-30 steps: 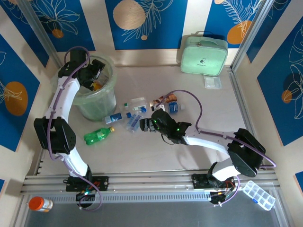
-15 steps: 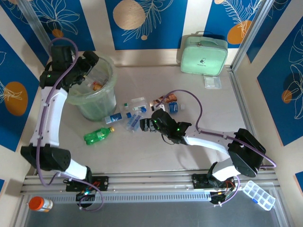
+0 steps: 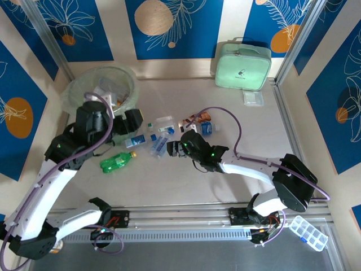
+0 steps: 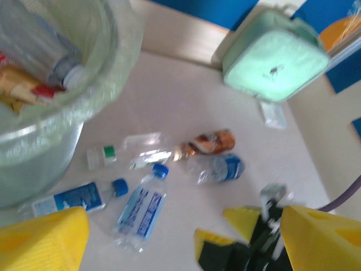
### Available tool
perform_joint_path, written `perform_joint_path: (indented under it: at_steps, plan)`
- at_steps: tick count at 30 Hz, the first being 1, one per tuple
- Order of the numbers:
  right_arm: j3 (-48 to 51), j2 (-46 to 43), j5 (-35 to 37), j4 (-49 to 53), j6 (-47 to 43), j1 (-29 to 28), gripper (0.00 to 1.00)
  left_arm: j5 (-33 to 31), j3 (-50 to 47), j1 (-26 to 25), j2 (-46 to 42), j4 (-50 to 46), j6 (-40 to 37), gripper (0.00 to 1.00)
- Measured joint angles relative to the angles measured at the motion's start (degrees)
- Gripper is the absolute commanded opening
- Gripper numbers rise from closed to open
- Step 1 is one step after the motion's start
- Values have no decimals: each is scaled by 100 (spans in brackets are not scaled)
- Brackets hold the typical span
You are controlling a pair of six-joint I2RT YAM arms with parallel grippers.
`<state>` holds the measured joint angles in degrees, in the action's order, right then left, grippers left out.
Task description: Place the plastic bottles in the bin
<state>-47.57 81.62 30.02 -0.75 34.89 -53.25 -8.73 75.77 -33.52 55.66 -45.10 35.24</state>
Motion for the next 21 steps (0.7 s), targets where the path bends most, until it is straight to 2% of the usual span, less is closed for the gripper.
perform_joint_path:
  at_steps: [9, 17, 21]
  plan:
    - [0, -81, 2, 42, 42, 9, 86, -780, -1484, -1294, -155, 260, -280, 86]
    - [0, -195, -98, 391, 599, 315, 84, -984, -3014, -1451, -7, 1749, -280, 88]
    - [-20, -190, -308, 636, 1014, 590, 84, -1156, -3442, -1458, -13, 2365, -350, 89]
